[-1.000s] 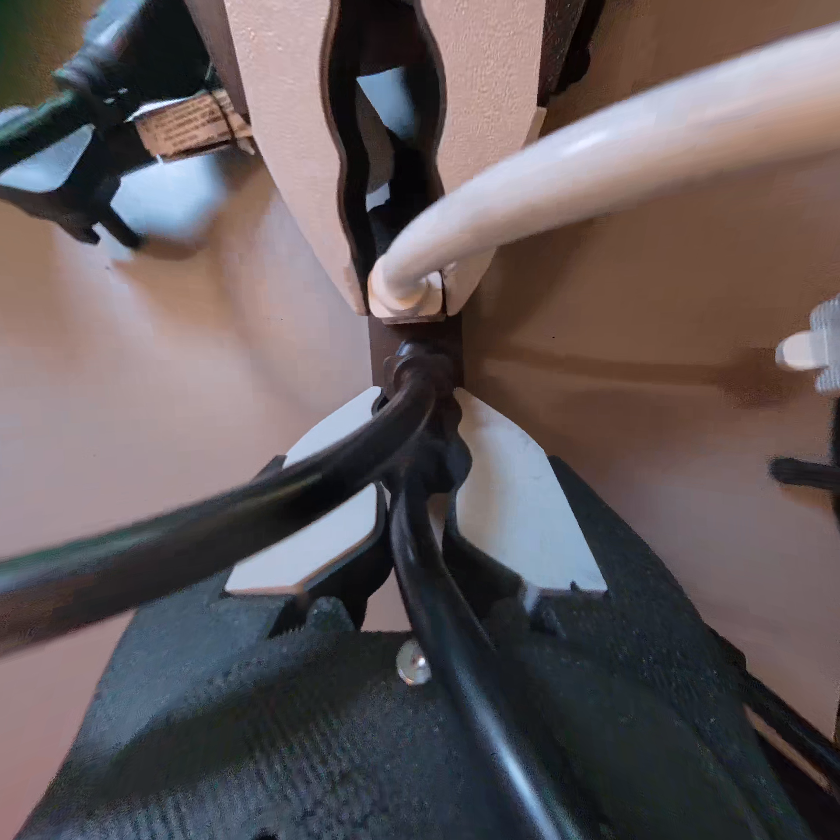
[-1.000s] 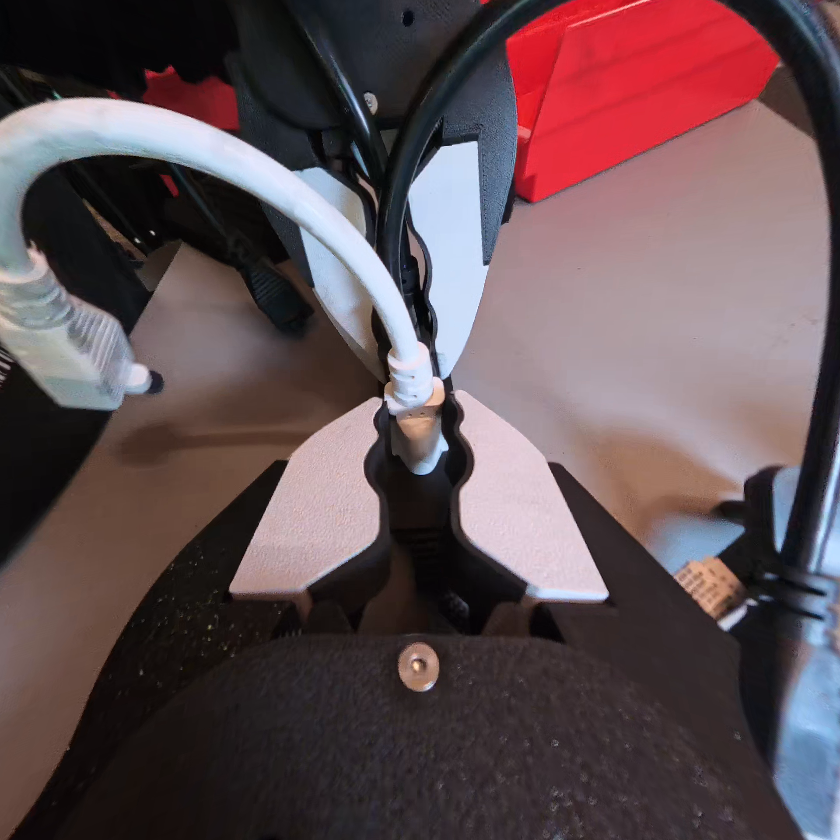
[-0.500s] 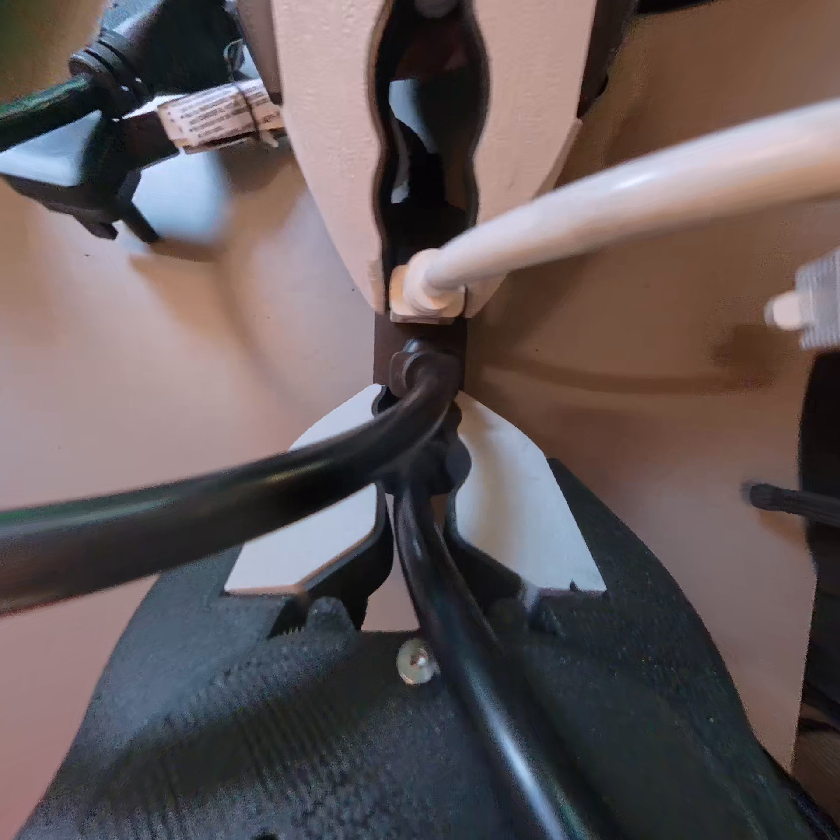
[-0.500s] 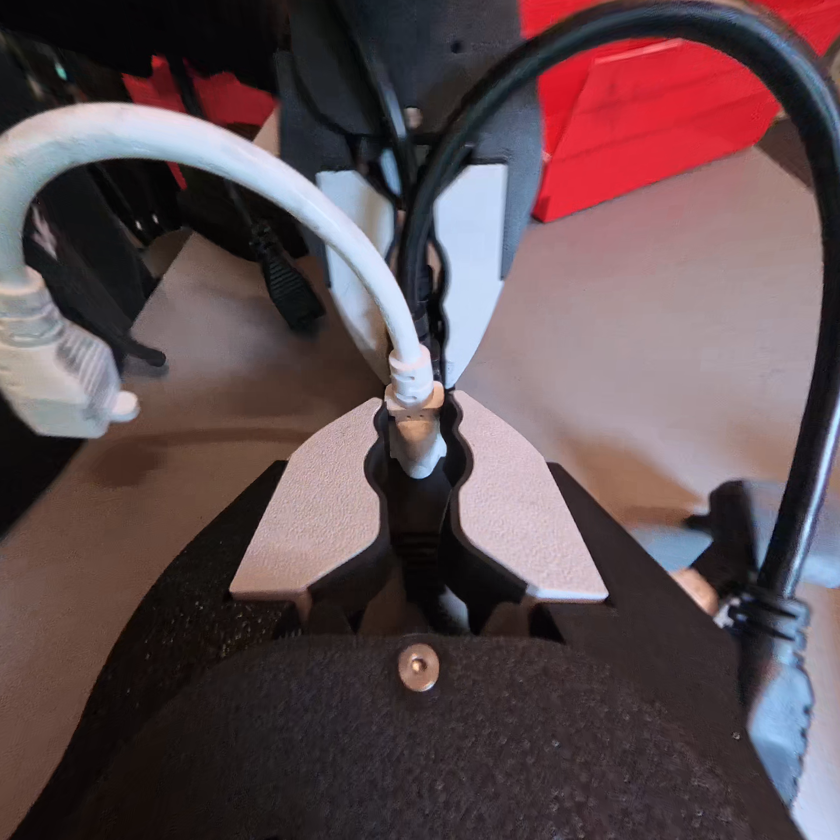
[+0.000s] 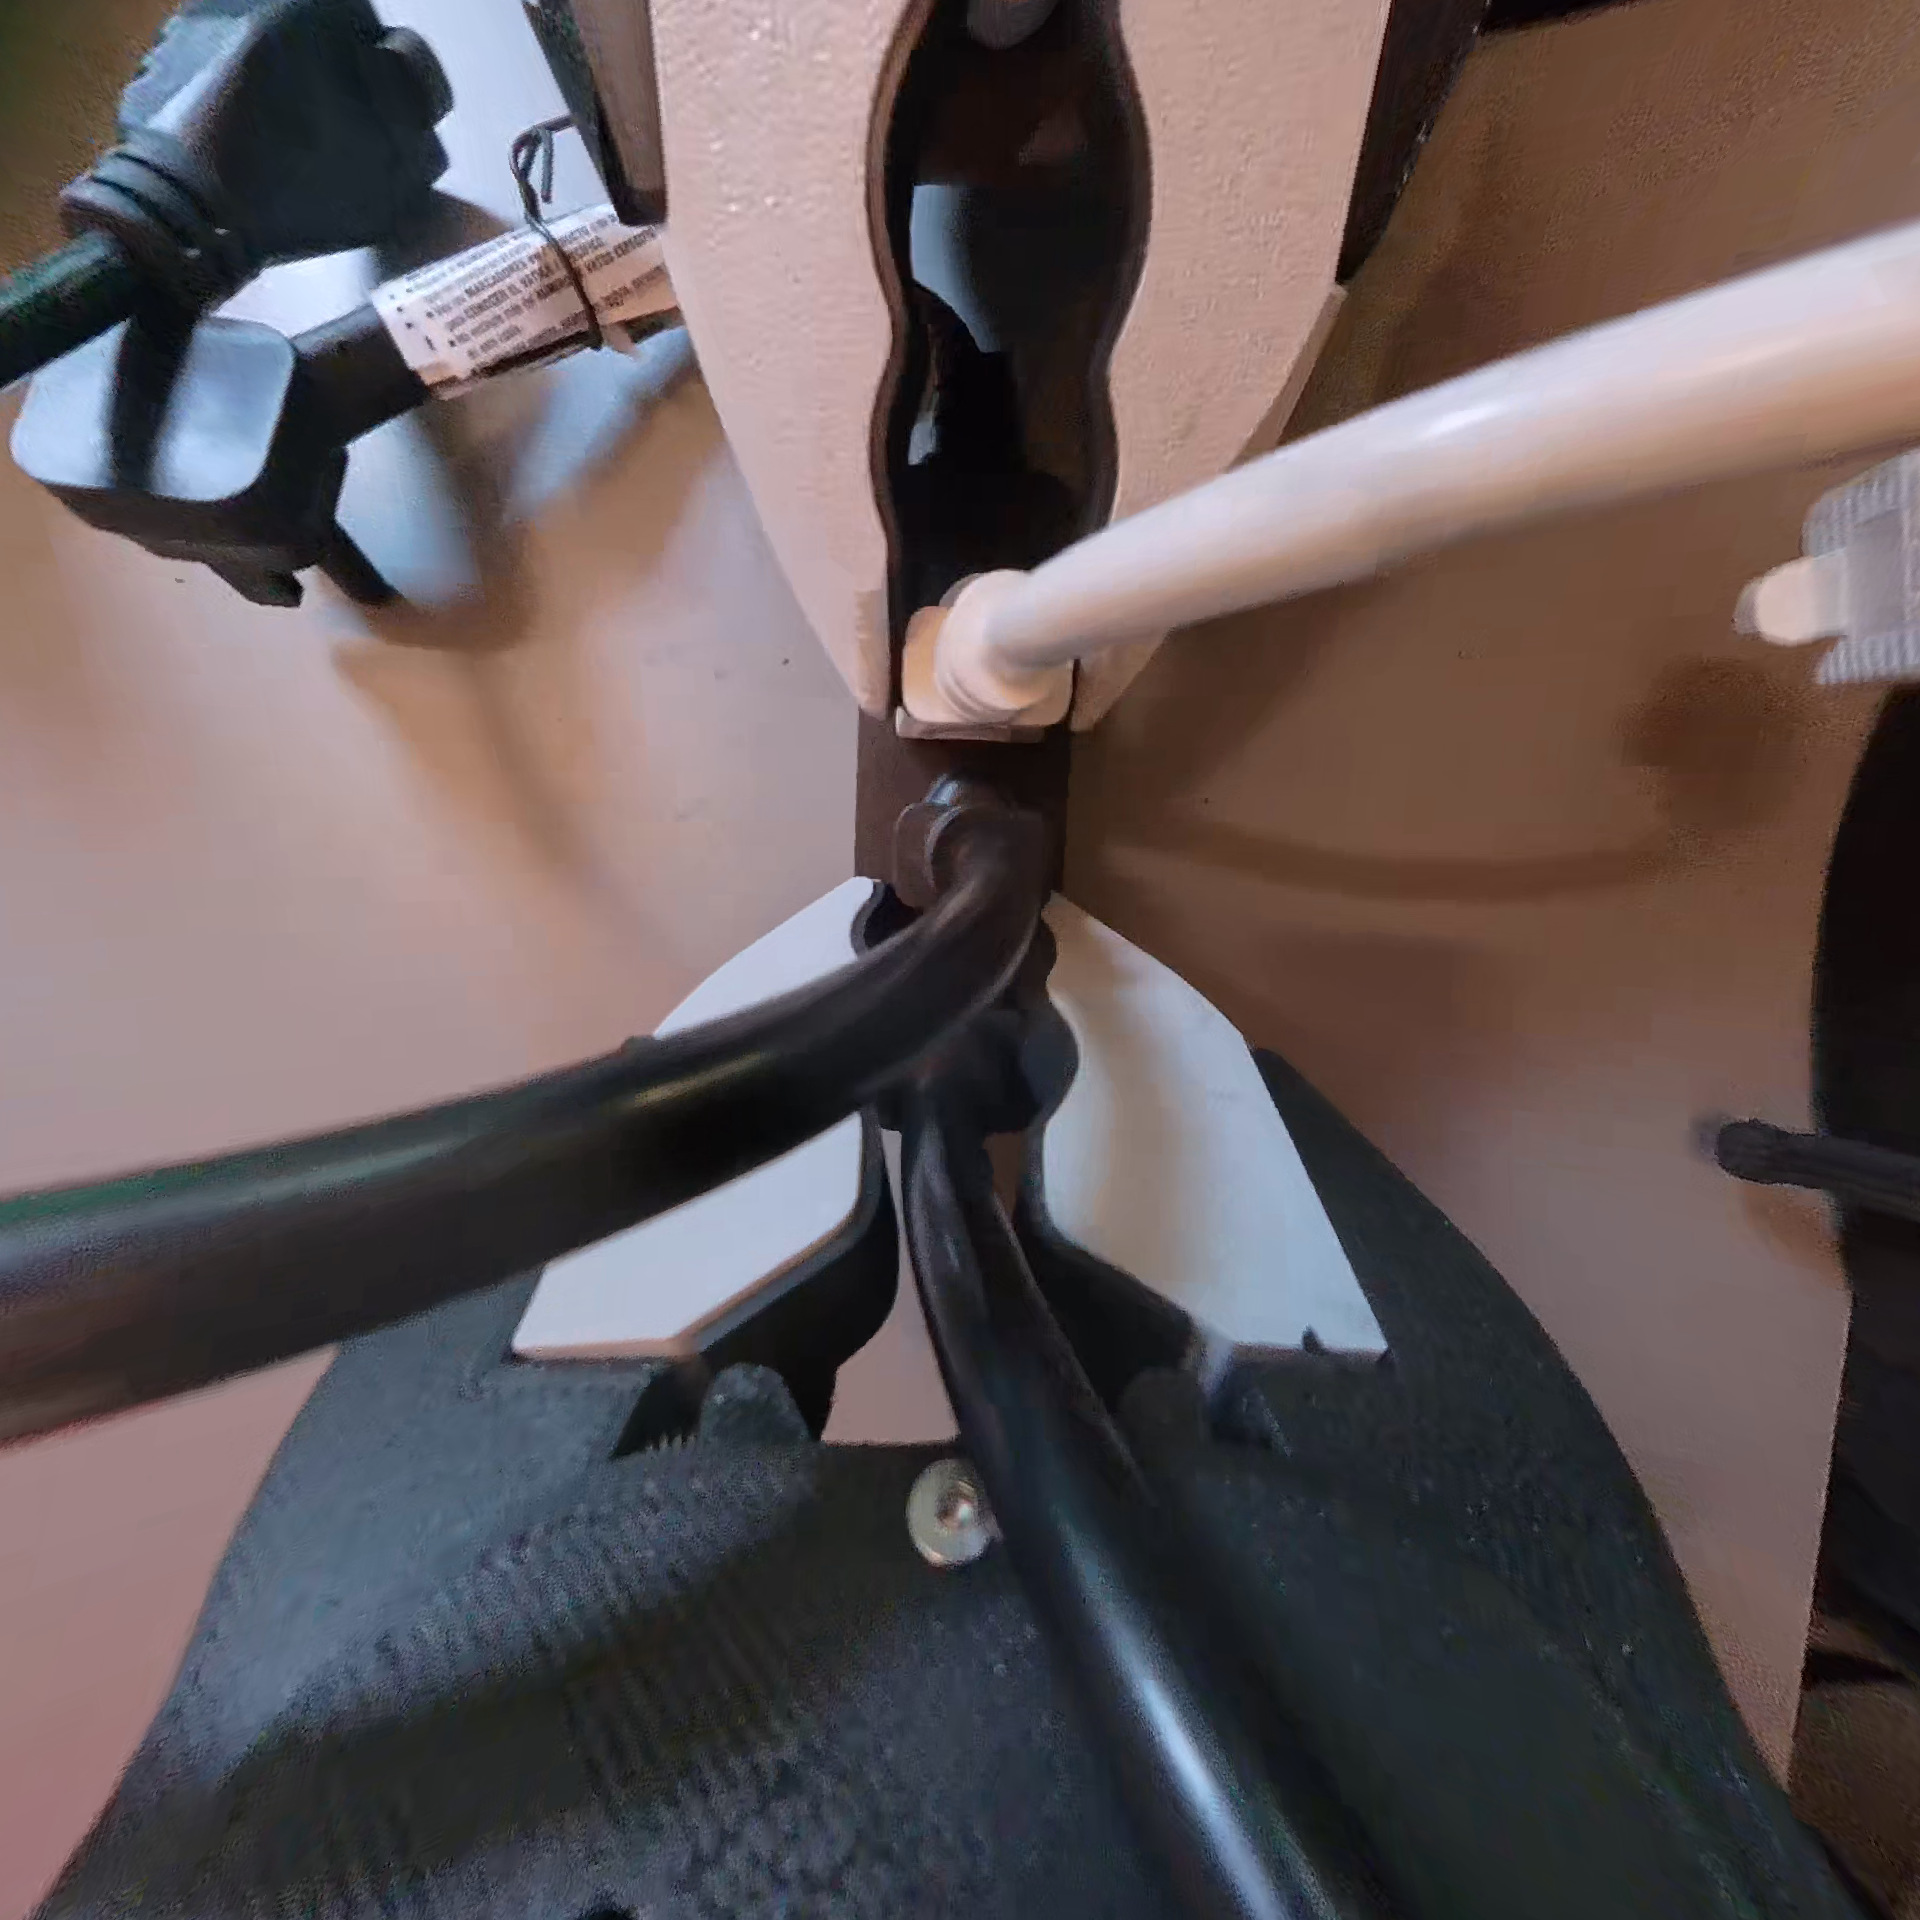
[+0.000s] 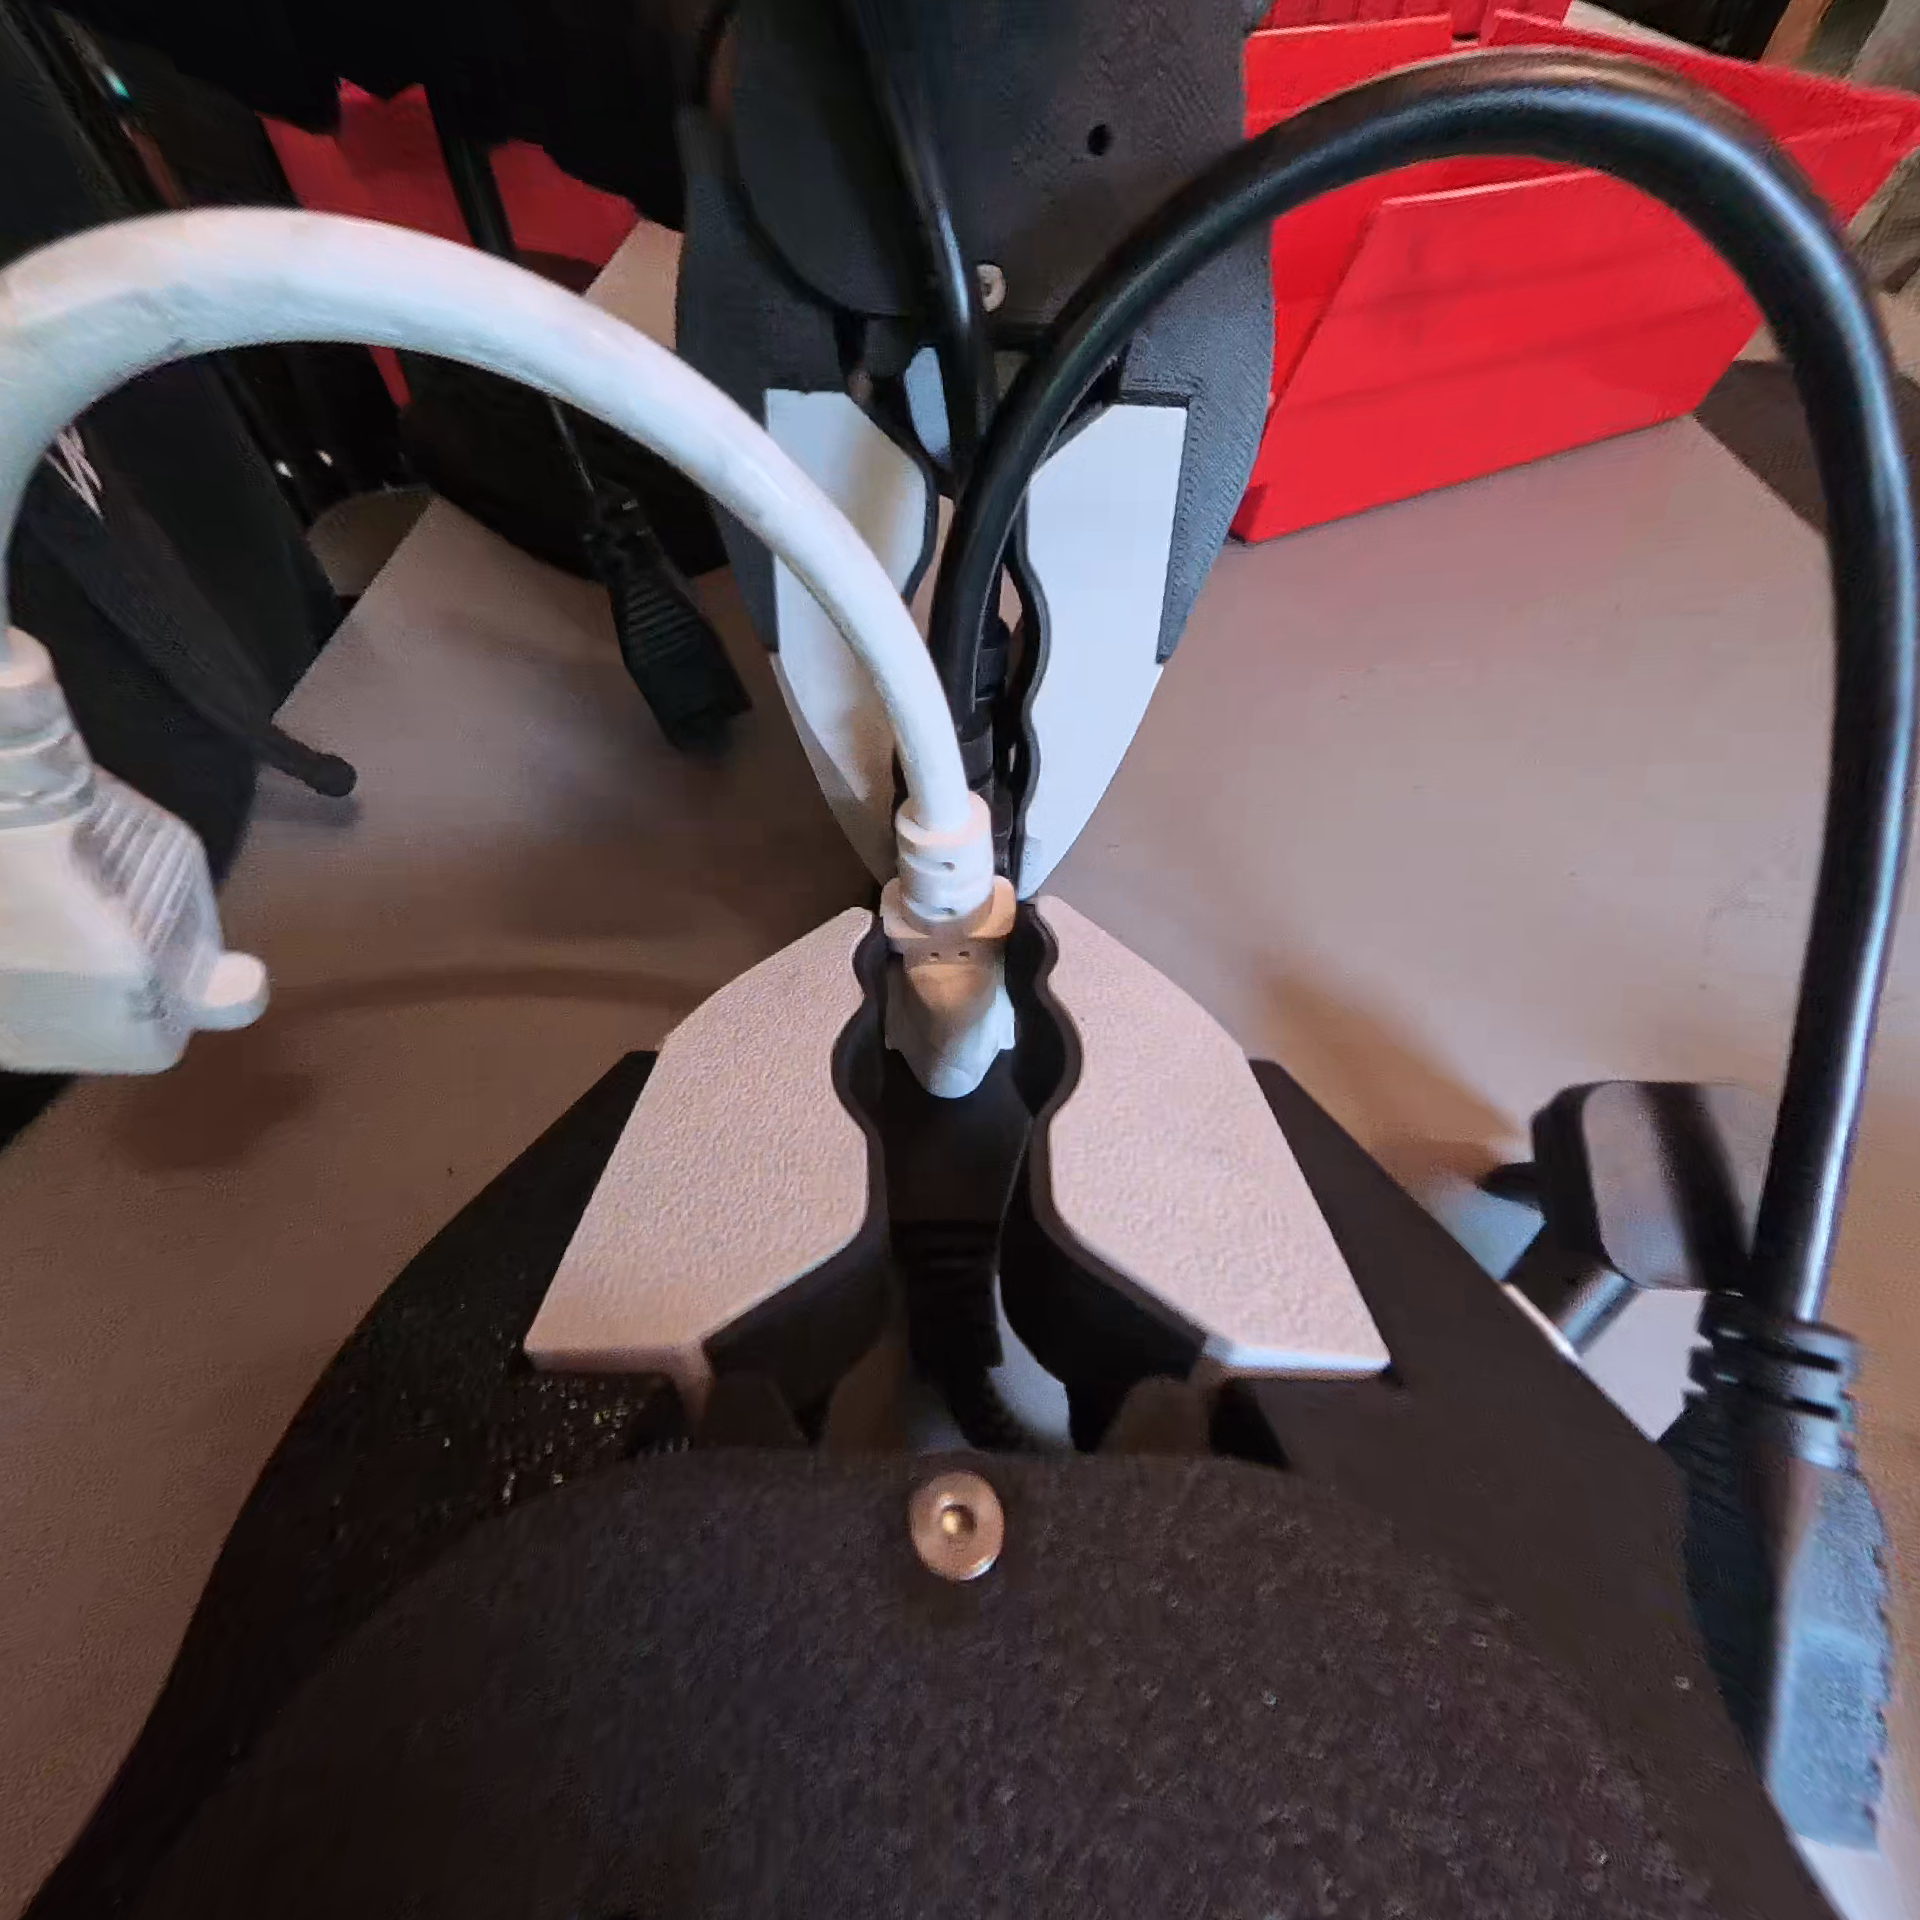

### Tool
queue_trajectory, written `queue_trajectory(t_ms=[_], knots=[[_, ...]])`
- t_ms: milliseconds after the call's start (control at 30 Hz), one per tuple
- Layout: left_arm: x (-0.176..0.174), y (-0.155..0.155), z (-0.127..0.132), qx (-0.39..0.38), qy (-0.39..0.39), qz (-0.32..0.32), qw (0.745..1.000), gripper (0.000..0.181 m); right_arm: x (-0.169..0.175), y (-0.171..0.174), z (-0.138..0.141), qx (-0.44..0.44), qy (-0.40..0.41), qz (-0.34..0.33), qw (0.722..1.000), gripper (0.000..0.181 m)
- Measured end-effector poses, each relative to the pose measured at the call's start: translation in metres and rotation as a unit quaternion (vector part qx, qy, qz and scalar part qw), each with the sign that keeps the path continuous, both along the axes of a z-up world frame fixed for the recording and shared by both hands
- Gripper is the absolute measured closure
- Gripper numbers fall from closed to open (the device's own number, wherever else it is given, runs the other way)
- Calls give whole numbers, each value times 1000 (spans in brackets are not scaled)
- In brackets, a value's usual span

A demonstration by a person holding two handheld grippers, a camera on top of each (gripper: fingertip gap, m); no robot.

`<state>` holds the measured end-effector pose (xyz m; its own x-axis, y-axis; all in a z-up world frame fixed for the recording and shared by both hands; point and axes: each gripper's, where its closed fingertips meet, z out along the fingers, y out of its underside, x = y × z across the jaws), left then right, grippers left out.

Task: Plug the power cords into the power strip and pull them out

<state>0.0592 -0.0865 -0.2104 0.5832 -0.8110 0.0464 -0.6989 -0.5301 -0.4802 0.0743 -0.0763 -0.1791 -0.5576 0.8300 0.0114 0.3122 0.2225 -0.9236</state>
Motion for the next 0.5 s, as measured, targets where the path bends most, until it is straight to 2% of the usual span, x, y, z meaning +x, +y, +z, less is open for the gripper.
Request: queue_trajectory(t_ms=[100, 233, 367, 467, 500], knots=[[-4, 6, 0, 21, 24, 7, 999, 158, -8, 12, -1, -87, -50, -25, 995, 162], [0, -1, 0, 4, 0, -9, 1000, 160, -1, -1, 1, -8, 1, -3, 1000, 161], [-2, 4, 0, 17, 10, 4, 1000, 158, -8, 10, 2, -97, -46, -24, 994, 162], [-1, 1, 0, -3, -8, 5, 1000, 160, -2, 1, 2, -9, 3, -9, 1000, 161], [-1, 0, 0, -5, -15, 7, 1000, 160, 0, -1, 3, -6, 9, -1, 1000, 161]])
